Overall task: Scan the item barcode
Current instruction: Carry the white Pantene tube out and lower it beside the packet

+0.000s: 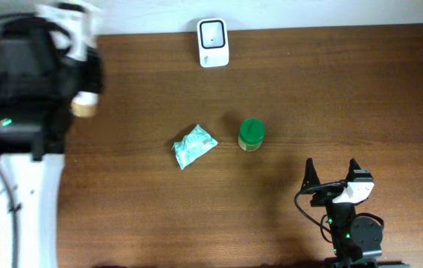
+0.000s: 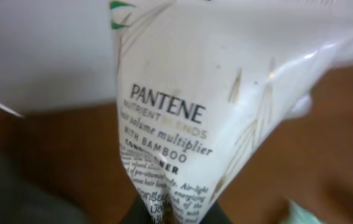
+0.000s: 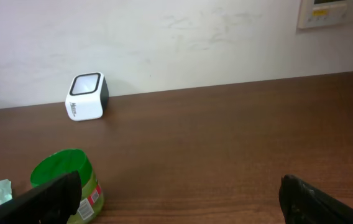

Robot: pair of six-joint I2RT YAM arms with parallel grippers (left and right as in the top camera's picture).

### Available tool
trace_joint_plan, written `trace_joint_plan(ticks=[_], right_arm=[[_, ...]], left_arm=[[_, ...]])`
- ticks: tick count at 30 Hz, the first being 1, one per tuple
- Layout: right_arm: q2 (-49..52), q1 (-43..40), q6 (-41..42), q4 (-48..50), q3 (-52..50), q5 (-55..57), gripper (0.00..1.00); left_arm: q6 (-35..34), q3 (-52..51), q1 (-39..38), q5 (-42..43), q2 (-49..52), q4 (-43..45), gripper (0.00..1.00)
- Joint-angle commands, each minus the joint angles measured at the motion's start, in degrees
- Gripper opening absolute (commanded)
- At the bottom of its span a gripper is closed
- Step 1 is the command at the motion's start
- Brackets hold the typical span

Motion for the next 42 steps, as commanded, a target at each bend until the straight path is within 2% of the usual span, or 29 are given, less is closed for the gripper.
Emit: trace_joint_plan(ticks=[1,7,9,12,16,29,31,33,34,37,42], right_arm=[[-0.3,0.3,0.3,-0.4,-0.3,0.1,0.98],[-0.3,0.3,0.3,-0.4,-0.3,0.1,0.98],[-0.3,0.3,0.3,-0.4,-0.3,0.1,0.98],[-0.3,0.3,0.3,-0.4,-0.3,0.1,0.98],[-0.3,0.3,0.3,-0.4,-0.3,0.1,0.98],[-0.3,0.3,0.3,-0.4,-0.3,0.1,0.98],[-0.3,0.3,0.3,-0.4,-0.3,0.1,0.98],[-0.3,0.3,0.3,-0.4,-0.3,0.1,0.98],[-0.3,0.3,0.3,-0.4,-0.3,0.1,0.98],[-0.3,0.3,0.3,-0.4,-0.3,0.1,0.99],[-0.3,0.3,0.3,-0.4,-0.3,0.1,0.98]], left_arm=[[-7.8,0.7,-5.6,0.8,5.1,-5.2,0.0],[-19.7,-1.7,-8.3,0.9,14.9,-12.1,0.0],[-21.5,-2.8,-8.3,0.9,17.3,-12.9,0.0],[-21.8,-4.7,-8.3,0.9,21.3,-12.4,0.0],[-25.9,-7.0,-8.3,0.9,25.9,-11.8,0.0],[-26.5,-10.8,-8.3,5.9,37.6,-6.2,0.05],[-26.5,-10.8,-8.3,5.9,38.2,-6.2,0.13],[-26.5,-10.8,-8.3,6.0,38.3,-6.2,0.33],[-26.5,-10.8,-8.3,5.9,38.3,-6.2,0.46],[-26.5,-10.8,-8.3,5.9,38.3,-6.0,0.65],[-26.5,-10.8,-8.3,5.8,38.3,-6.0,0.74]])
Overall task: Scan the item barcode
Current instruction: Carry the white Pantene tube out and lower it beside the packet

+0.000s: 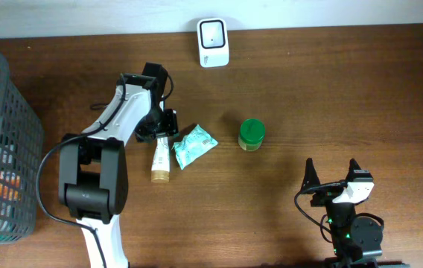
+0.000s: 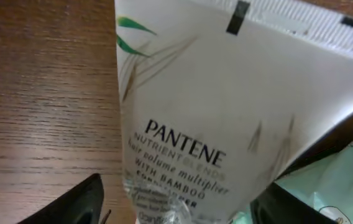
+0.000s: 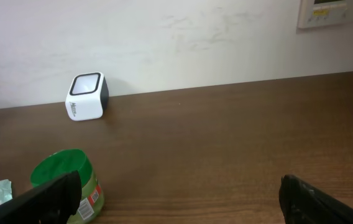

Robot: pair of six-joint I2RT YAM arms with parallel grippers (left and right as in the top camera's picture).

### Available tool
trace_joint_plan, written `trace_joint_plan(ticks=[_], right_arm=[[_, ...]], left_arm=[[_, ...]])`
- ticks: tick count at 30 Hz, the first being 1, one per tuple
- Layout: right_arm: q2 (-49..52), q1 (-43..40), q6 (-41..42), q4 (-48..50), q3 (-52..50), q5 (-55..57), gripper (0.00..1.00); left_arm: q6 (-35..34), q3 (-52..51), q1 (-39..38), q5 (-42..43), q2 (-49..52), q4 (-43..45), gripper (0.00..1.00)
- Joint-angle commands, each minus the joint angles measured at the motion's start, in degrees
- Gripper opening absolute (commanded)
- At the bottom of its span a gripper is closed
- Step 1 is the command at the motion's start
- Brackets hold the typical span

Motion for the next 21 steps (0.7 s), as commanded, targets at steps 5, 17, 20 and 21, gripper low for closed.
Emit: trace_joint_plan(ticks=[5,17,20,21], right_arm=[[-0.3,0.3,0.3,-0.4,-0.3,0.1,0.98],[-0.3,0.3,0.3,-0.4,-0.3,0.1,0.98],[-0.3,0.3,0.3,-0.4,-0.3,0.1,0.98],[-0.3,0.3,0.3,-0.4,-0.3,0.1,0.98]], left_arm=[[2.4,4.5,1.1,0.6,-0.1,-2.5,0.76],[6.3,34.5,3.1,0.6,-3.0,-20.7,0.79],[7.9,42.6,4.4,0.6,-4.5,-23.7,0.81],[8.4,44.8,5.0,0.6,-5.0,-24.3,0.81]])
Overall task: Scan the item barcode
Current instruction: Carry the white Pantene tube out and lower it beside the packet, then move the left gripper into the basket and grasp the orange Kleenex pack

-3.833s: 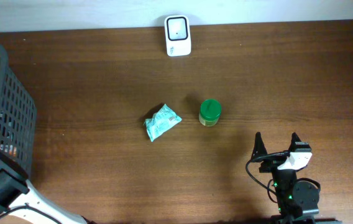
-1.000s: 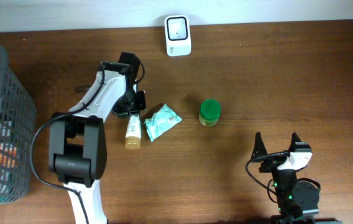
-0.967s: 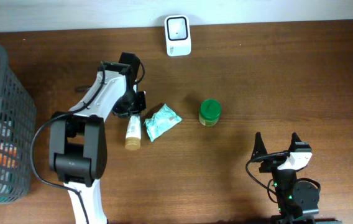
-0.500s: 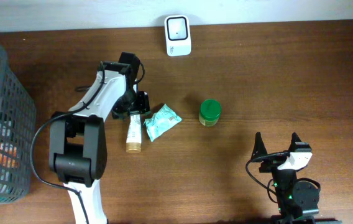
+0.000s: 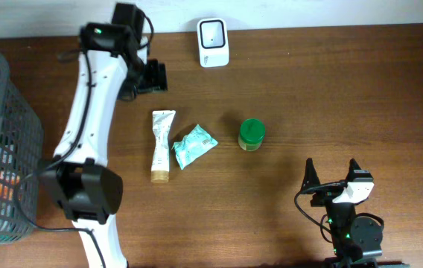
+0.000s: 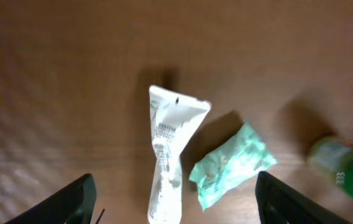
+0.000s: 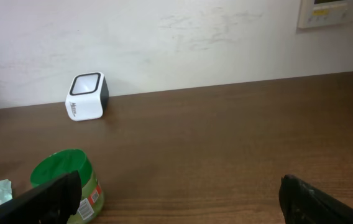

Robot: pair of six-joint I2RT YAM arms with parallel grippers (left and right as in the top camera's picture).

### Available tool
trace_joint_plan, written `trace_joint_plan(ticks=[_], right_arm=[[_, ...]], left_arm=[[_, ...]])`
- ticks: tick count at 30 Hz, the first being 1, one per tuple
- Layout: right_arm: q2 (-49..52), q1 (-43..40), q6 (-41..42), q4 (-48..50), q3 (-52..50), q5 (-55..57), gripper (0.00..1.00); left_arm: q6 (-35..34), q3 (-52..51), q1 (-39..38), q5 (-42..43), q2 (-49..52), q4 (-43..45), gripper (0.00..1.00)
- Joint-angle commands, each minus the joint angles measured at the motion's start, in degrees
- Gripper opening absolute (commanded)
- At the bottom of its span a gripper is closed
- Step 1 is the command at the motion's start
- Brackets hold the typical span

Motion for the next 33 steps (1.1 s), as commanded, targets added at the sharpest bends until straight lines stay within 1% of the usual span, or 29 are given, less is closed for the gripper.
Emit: trace_joint_plan(ticks=[1,5,8,10,12,14,17,20,23,24,27,33], right_arm=[[-0.3,0.3,0.4,-0.4,-0.3,0.1,0.98],[-0.3,0.3,0.4,-0.4,-0.3,0.1,0.99],[-0.3,0.3,0.4,-0.4,-0.3,0.1,0.98],[-0.3,0.3,0.4,-0.4,-0.3,0.1,0.98],[-0.3,0.3,0.4,-0.4,-0.3,0.1,0.98],[-0.3,0.3,0.4,-0.4,-0.3,0.1,0.98],[-0.3,0.3,0.4,-0.4,-0.3,0.1,0.99],[-0.3,0.3,0.4,-0.4,-0.3,0.1,0.98],[-0.3,0.3,0.4,-0.4,-0.3,0.1,0.98],[-0.3,0.3,0.4,-0.4,-0.3,0.1,0.98],[-0.3,0.3,0.4,-0.4,-0.3,0.1,0.98],[-0.3,0.3,0.4,-0.4,-0.3,0.1,0.98]], left_arm=[[3.3,10.3,3.0,0.3,-4.7,-2.2,0.81],[3.3,18.2,8.0,0.2,-6.8,-3.1,0.81],[3.1,21.9,14.3,0.2,-9.0,-3.1,0.81],[3.0,22.8,18.7,0.2,-10.3,-3.1,0.81],[0.4,22.8,25.5,0.2,-11.9,-3.1,0.81],[-1.6,22.8,30.6,0.2,-12.3,-3.5,0.81],[-5.0,22.6,39.5,0.1,-12.2,-5.8,0.8],[-6.3,21.9,46.5,0.2,-11.6,-7.7,0.77],[-8.2,18.7,52.0,0.2,-11.5,-9.2,0.75],[-8.7,16.1,54.4,0.4,-11.5,-9.4,0.75],[-8.9,9.1,57.9,0.3,-11.5,-9.0,0.72],[-9.0,-7.6,61.0,-0.4,-11.5,-2.3,0.66]])
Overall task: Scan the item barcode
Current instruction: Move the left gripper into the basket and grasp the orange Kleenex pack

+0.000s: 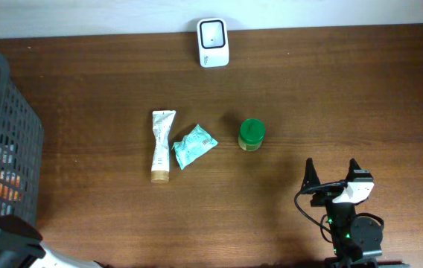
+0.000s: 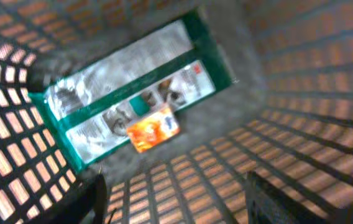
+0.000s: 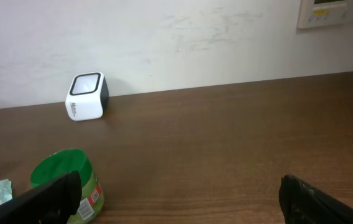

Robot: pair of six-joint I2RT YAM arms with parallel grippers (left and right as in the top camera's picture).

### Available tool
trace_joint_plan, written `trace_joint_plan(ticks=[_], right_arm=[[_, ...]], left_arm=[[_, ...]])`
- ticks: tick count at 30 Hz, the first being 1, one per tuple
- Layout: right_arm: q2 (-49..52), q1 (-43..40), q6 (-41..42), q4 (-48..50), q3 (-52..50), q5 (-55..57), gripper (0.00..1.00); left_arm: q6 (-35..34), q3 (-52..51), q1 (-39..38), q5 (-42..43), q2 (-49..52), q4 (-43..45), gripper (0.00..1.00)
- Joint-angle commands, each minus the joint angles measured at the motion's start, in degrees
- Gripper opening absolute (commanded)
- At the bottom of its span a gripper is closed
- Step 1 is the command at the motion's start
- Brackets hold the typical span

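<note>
The white barcode scanner [image 1: 213, 33] stands at the table's back edge; the right wrist view also shows the scanner [image 3: 87, 96]. A white Pantene tube [image 1: 161, 145], a pale green packet [image 1: 193, 146] and a green-lidded jar [image 1: 252, 135] lie mid-table. My left gripper [image 2: 176, 205] hangs open inside the grey mesh basket [image 1: 3, 141], above a green-and-white box [image 2: 130, 99] with a small orange pack [image 2: 153, 127] on it. My right gripper [image 1: 333, 175] rests open at the front right, apart from the jar [image 3: 71, 180].
The basket's mesh walls [image 2: 301, 124] close in around the left gripper. The left arm's base [image 1: 10, 249] shows at the front left corner. A white wall runs behind the table's back edge.
My left gripper was open, high over the tube and packet near the back of the table; now it is inside the basket at the left. The items on the table and the right arm are unchanged.
My left gripper held the Pantene tube up at the far left. Then the tube lay on the table beside the green packet with the jaws open around it. Then the gripper stood raised and empty, and now it is in the basket.
</note>
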Motion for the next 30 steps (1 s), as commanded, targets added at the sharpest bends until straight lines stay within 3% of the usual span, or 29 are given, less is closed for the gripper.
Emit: trace_joint_plan(ticks=[1,5,14,20,30], right_arm=[[-0.3,0.3,0.4,-0.4,-0.3,0.1,0.98],[-0.3,0.3,0.4,-0.4,-0.3,0.1,0.98],[-0.3,0.3,0.4,-0.4,-0.3,0.1,0.98],[-0.3,0.3,0.4,-0.4,-0.3,0.1,0.98],[-0.3,0.3,0.4,-0.4,-0.3,0.1,0.98]], left_arm=[[-0.8,-11.5,1.0,-1.5,0.1,4.8,0.65],[0.0,-20.6,0.9,-2.9,0.1,11.0,0.63],[11.6,-38.2,0.9,-2.3,0.2,27.1,0.6],[18.6,-43.3,0.9,-2.3,0.2,32.1,0.51],[22.0,-45.4,0.8,-2.3,3.1,36.1,0.59]])
